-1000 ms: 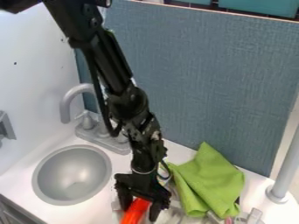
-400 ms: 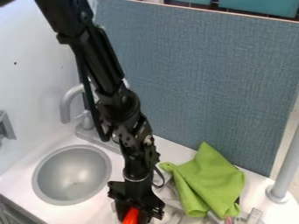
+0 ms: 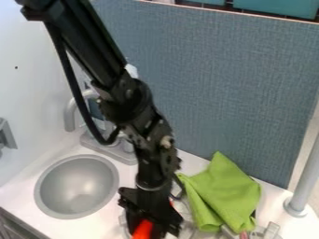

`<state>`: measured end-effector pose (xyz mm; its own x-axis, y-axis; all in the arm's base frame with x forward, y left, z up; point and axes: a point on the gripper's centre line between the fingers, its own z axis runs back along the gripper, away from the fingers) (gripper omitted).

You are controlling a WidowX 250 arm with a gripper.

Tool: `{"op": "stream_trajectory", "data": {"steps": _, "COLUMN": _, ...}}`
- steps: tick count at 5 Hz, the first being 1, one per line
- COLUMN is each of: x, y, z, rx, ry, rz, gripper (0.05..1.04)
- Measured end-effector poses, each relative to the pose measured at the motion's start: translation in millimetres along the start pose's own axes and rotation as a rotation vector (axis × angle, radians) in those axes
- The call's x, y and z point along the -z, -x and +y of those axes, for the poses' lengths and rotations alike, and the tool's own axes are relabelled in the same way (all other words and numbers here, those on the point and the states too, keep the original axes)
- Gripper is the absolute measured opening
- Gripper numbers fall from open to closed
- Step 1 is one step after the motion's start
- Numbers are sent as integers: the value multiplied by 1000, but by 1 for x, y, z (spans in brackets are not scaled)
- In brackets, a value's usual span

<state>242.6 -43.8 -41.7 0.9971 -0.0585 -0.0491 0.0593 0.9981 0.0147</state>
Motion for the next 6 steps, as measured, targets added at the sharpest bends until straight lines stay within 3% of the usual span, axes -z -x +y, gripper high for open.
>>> {"op": "stream_trajectory", "data": {"steps": 1, "x": 9, "y": 1, "z": -16, "rx": 18, "ry": 42, "rz": -4, "gripper": 562}}
{"op": "stream_trajectory", "data": {"steps": 2, "x": 40, "y": 3, "z": -29, "rx": 33, "ry": 115, "rz": 58, "gripper": 562}}
{"op": "stream_trajectory", "data": {"steps": 4, "x": 69, "y": -6, "z": -35, "rx": 27, "ry": 137, "rz": 104, "gripper": 562}}
{"op": "stream_trajectory", "data": {"steps": 5, "x": 68, "y": -10, "z": -37, "rx": 18, "ry": 139, "rz": 104, "gripper": 638}}
{"op": "stream_trajectory", "data": {"steps": 6, "x": 67, "y": -9, "z": -41, "rx": 49, "ry": 138, "rz": 130, "gripper": 926}}
